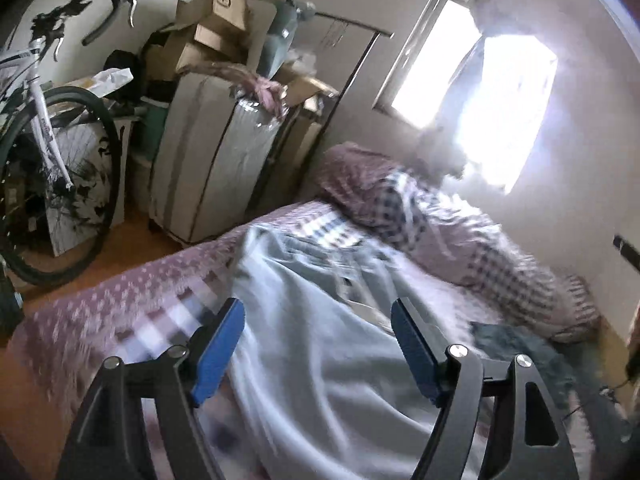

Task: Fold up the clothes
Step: 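Open both tools and smooth the laid sweatpants leg on the bed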

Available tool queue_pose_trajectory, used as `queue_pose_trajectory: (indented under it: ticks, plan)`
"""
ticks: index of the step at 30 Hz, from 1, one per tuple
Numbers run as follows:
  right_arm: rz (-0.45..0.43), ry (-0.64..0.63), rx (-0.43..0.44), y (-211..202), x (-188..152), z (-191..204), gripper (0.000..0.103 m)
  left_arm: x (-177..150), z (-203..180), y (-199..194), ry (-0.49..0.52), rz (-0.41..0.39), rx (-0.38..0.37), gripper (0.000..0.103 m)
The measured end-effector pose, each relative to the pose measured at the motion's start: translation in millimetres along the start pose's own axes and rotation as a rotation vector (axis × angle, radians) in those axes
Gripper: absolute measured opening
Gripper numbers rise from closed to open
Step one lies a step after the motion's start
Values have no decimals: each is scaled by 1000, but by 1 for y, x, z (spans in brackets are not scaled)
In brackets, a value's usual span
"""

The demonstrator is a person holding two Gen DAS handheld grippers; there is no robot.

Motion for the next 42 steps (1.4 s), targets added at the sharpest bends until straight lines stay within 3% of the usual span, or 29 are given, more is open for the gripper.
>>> queue_pose_trajectory:
  ticks: [5,9,16,20,26,28,31,36,42]
  plan:
    - [-43,15,-45,-127,-33,12,94,-36,-36,-82,-26,-32,-54,82]
    - [17,30,-83,-207,-78,10,95,-68,-63,-135,-81,-28,-119,84]
    - [256,190,-155,-279,-196,-86,95,-118,-149,-152,33,-22,-258,84]
    - [376,361,-118,-294,-279,-144,95,-144,-209,-144,91,0,-369,85]
    - [474,482,1,-275,-371,-186,94,-188,-278,-93,109,48,-503,86]
    - [507,480,68,-258,-390,-187,83,-208,-291,-66,130,85,-499,86]
    - [584,439,154,-222,-415,-185,75,-241,-301,-31,128,164,-502,86]
    - [702,394,201,-171,-450,-188,73,-271,-315,5,117,262,-509,86]
    - [778,435,238,-136,-491,-202,73,-286,-325,33,99,296,-492,86]
Point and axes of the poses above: each gripper's, at about its wrist camera, not at the fingertips, and y roughly the way its jaws point, z to its left, x to its top, the point moved 1 cm from there along y, roughly the way its jaws point, and after that the axes turned 9 degrees about -y, right-handed, at the moved point
